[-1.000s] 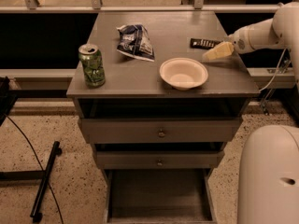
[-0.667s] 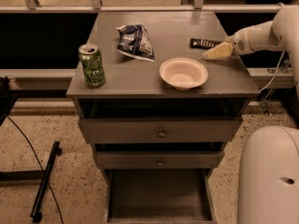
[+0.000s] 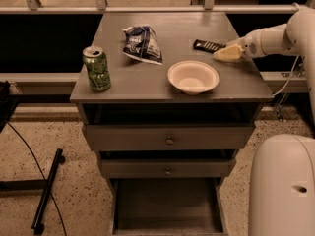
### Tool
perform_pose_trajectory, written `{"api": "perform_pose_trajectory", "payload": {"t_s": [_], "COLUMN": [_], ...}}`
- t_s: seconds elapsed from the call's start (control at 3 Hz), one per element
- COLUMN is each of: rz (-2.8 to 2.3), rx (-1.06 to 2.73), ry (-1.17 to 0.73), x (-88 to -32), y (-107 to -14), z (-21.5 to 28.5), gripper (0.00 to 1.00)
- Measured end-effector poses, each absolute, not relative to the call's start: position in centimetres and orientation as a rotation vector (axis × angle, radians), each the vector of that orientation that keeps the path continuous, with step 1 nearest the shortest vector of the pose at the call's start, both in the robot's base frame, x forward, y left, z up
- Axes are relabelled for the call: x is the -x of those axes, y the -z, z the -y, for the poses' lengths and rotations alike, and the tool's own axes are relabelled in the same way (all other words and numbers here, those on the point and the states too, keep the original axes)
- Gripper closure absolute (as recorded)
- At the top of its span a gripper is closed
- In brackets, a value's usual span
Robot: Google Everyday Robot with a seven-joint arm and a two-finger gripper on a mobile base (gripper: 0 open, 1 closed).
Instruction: Place rxbar chocolate into bottom drawer
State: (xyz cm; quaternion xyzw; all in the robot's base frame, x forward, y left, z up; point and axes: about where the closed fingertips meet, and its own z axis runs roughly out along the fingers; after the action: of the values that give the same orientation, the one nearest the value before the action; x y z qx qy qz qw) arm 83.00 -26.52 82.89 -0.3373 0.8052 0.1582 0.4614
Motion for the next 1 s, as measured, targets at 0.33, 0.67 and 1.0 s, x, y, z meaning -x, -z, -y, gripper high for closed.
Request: {"api": "perform_pose_trajectory", "payload": {"t_s": [0.33,0.67,1.0], "rz": [-1.945,-1.865,-1.781], "rx": [0.864,0.944,1.056], "ry": [-0.425,-0.454,-0.449], "x": [-82.8,-82.3,-81.5], "y": [-83.2,-85.1,-87.7], "z": [25.4,23.0,20.3], "gripper": [0.87,1.0,1.0]}}
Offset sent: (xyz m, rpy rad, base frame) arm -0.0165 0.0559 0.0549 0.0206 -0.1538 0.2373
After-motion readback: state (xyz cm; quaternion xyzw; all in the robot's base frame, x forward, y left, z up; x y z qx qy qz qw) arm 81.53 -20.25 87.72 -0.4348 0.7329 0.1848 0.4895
